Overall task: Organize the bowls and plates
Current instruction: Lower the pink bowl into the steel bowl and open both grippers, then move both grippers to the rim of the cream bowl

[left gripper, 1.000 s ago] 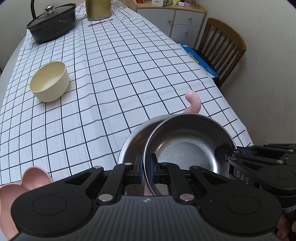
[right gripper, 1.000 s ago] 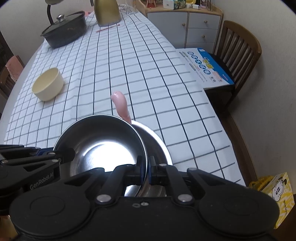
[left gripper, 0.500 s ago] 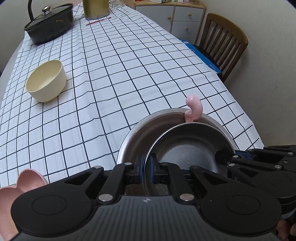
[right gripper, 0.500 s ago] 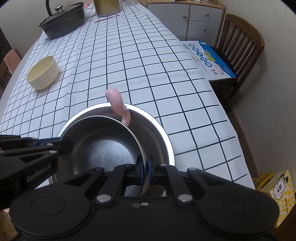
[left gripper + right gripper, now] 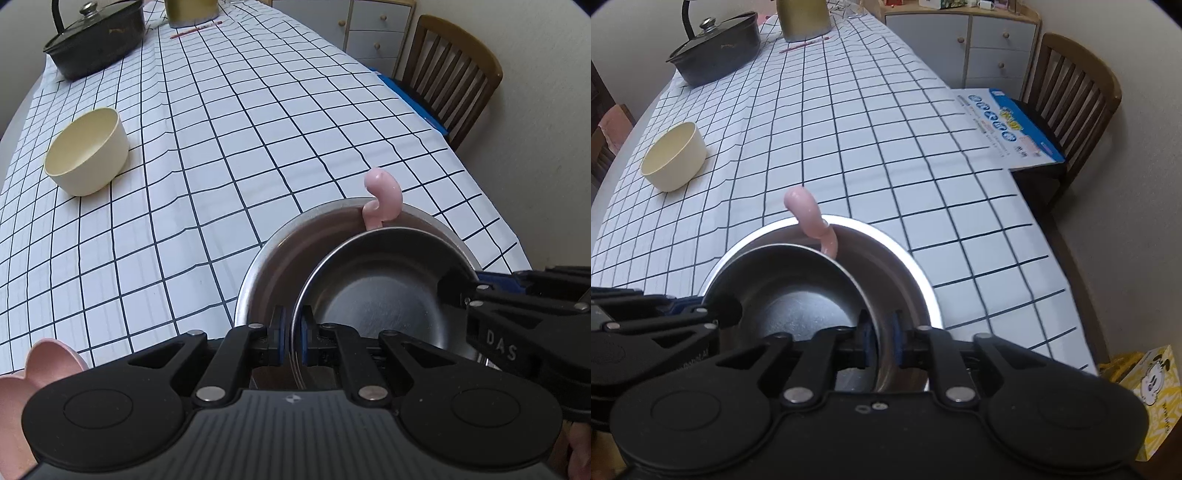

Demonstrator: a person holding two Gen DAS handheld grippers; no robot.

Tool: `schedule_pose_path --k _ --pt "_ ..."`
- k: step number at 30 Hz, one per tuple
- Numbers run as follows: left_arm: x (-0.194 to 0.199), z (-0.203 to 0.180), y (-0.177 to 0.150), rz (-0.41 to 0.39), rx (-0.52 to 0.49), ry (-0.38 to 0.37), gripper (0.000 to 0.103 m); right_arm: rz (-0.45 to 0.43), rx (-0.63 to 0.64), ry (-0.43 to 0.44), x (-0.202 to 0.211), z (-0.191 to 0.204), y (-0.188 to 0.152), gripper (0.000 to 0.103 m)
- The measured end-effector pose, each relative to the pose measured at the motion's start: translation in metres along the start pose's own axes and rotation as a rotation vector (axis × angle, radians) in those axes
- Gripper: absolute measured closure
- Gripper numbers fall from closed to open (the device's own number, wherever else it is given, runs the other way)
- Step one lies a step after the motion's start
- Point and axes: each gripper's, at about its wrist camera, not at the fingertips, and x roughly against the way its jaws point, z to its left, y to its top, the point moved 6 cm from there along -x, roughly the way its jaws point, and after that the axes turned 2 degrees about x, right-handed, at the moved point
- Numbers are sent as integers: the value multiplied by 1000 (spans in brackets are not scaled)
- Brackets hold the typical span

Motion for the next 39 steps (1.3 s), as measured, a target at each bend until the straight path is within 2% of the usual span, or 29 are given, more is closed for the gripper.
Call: schedule_pose_path --k 5,12,22,25,26,27,30,31,33,39 --pt "6 1 2 -20 5 -22 96 -23 20 -8 8 2 3 84" --pt "25 4 2 -64 2 -39 92 -66 50 -8 25 10 8 74" --pt "70 21 10 -177 36 -53 91 -122 90 32 56 26 14 69" --pt "83 28 12 -207 48 -56 90 -151 109 44 69 32 18 64" --pt "88 30 13 -220 51 -55 89 -163 117 50 74 34 20 61" --pt "91 32 14 -233 55 -50 81 -174 126 57 77 37 21 60" --pt "106 43 16 -290 83 -34 49 -199 147 74 87 44 27 52" --pt "111 46 17 -311 88 -20 45 -206 152 82 89 47 29 48" --pt "119 53 20 -332 91 -7 45 -221 156 91 93 51 34 46" --pt "139 76 32 -387 130 28 41 -272 191 115 106 66 56 30"
